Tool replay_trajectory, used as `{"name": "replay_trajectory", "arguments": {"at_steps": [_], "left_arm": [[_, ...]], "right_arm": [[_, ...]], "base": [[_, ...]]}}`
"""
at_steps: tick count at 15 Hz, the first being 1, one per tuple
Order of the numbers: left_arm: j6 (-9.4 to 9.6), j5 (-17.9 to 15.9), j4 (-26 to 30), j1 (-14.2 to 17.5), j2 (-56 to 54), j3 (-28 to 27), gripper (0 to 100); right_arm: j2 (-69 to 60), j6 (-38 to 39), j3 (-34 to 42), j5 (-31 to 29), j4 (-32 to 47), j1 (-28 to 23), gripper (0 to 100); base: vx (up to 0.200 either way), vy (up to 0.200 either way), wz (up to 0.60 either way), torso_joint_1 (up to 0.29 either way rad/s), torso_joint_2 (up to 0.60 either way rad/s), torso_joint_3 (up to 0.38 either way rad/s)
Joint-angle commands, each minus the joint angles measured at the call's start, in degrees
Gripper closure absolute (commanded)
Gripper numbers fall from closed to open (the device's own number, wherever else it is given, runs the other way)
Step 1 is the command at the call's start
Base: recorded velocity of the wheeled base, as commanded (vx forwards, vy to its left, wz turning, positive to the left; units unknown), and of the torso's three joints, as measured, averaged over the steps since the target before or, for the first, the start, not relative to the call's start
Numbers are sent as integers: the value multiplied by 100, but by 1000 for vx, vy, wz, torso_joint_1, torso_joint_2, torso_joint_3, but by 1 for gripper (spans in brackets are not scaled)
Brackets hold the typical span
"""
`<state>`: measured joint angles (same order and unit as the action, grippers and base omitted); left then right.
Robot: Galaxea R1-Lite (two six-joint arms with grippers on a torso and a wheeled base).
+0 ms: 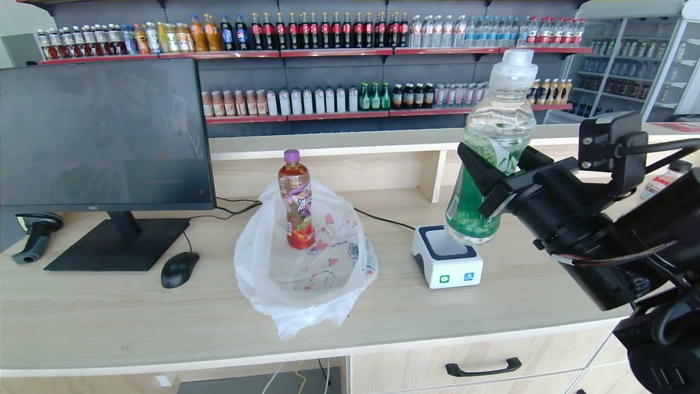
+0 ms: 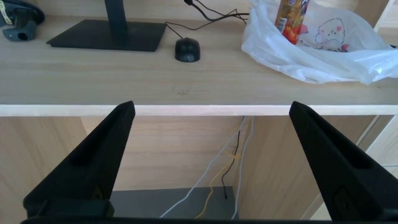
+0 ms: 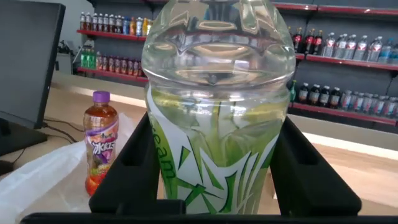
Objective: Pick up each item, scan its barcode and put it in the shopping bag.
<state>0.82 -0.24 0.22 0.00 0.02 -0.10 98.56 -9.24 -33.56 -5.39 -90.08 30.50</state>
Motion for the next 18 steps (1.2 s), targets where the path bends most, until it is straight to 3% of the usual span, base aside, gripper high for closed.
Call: {"name": "replay_trajectory", "arguments": {"at_steps": [1, 7, 15, 18], "left_arm": [[-3, -2, -4, -9, -2, 1, 0], [-20, -2, -4, 0, -2, 10, 0], [-11, -2, -4, 0, -2, 1, 0], [-3, -2, -4, -9, -2, 1, 0]], "right_arm": [[-100, 80, 192, -6, 8, -9, 100], [32, 555, 122, -6, 8, -18, 100], [146, 608, 130, 3, 8, -132, 100], [225, 643, 122, 3, 8, -158, 100]], "base": [[0, 200, 0, 2, 2, 2], [0, 200, 0, 6, 2, 4], [0, 200, 0, 4, 3, 4], [0, 0, 0, 0, 0, 0]]}}
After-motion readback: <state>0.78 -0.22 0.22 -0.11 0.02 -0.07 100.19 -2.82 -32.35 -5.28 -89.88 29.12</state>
